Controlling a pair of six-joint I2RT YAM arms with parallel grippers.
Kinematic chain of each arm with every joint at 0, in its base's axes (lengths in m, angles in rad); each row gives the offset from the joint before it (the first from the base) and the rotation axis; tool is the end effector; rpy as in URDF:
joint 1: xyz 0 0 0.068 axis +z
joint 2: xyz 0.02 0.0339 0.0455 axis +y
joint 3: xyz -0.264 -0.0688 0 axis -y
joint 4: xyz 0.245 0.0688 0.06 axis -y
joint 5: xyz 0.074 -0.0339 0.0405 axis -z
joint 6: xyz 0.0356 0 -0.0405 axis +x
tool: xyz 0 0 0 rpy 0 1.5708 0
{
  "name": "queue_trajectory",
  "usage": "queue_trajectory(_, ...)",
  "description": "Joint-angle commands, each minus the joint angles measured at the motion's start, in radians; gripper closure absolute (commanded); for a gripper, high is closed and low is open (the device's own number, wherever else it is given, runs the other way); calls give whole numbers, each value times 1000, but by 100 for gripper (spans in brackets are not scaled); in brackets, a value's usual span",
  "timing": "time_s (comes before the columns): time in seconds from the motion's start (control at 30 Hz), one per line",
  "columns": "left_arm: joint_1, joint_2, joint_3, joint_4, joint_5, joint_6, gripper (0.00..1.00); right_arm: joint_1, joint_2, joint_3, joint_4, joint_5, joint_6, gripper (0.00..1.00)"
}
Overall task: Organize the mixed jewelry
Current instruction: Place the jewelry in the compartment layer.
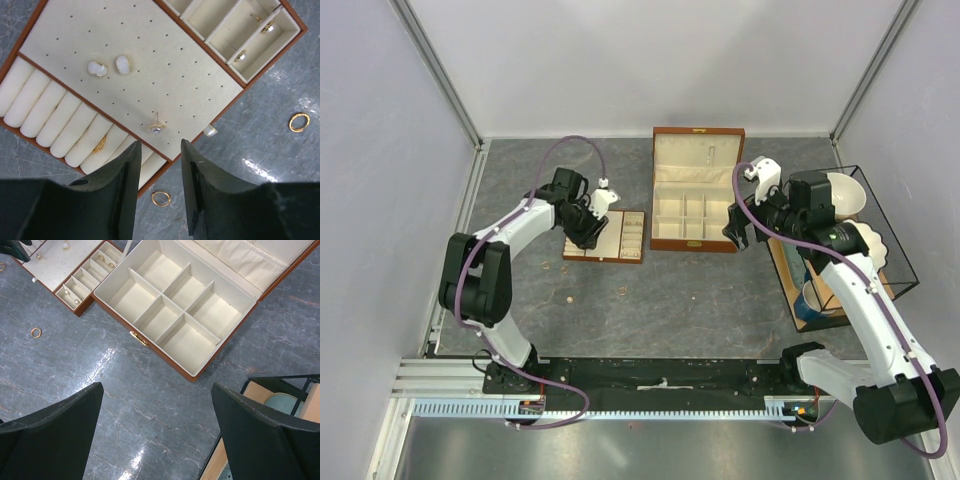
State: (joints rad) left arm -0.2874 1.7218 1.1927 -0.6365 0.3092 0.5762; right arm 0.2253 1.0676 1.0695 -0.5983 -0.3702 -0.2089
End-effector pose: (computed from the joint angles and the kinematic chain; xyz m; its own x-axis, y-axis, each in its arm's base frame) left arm 0.3269 -0.1079 0.2035 -0.5292 0.6976 -0.4829 0.8031 0.5956 -0.0197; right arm 0.2177 0.0631 0.3450 -0.4319 -0.2973 -0.8515 -0.6027 0.7975 0.0272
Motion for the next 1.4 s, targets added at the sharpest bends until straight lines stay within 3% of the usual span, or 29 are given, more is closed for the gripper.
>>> queue_trajectory(0.0,27,-82,-71,147,62,-35,55,0,-26,-11,34,-26,8,2)
queue_trajectory(0.4,51,-156,-197,333,114,-110,53,0,-38,-16,34,-26,9,2)
queue_trajectory(1.37,56,-105,-226,367,96,-102,57,-1,-40,-19,34,-24,11,2)
